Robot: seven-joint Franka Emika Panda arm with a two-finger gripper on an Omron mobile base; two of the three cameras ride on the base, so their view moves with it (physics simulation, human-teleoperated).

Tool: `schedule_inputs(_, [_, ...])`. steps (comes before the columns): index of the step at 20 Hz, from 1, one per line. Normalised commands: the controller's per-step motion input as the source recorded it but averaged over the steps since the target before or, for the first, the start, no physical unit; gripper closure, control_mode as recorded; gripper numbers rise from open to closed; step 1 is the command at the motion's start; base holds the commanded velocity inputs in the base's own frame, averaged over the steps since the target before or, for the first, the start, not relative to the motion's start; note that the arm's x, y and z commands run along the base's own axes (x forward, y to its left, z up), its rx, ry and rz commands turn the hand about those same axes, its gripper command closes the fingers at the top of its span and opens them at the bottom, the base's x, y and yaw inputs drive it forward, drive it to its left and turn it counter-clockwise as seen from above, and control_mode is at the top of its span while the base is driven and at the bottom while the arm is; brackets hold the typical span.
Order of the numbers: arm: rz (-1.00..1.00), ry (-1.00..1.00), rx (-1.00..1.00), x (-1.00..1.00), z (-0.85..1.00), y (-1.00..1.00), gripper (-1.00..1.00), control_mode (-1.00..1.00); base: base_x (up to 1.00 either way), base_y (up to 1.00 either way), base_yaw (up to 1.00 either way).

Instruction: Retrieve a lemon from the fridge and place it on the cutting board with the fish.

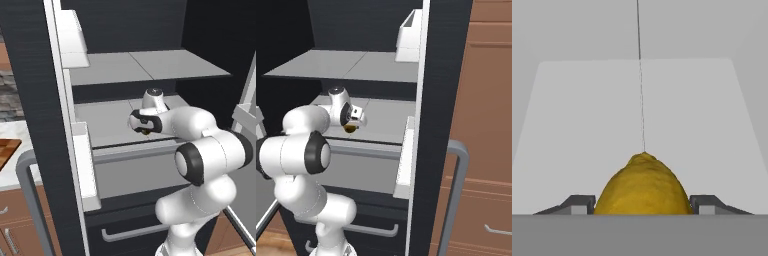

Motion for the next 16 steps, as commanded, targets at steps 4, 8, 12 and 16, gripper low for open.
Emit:
schedule_inputs(4, [0.0, -0.06, 0.0, -0.27, 0.0, 0.0, 1.0, -1.0, 0.0, 0.0, 0.0])
schedule_inputs(8, [0.0, -0.03, 0.0, -0.49, 0.03, -0.06, 1.0, -1.0, 0.0, 0.0, 0.0])
schedule_inputs(12, [0.0, 0.0, 0.01, -0.76, 0.4, -0.03, 1.0, -1.0, 0.0, 0.0, 0.0])
schedule_inputs(16, [0.0, 0.0, 0.02, -0.82, 0.63, -0.1, 1.0, -1.0, 0.0, 0.0, 0.0])
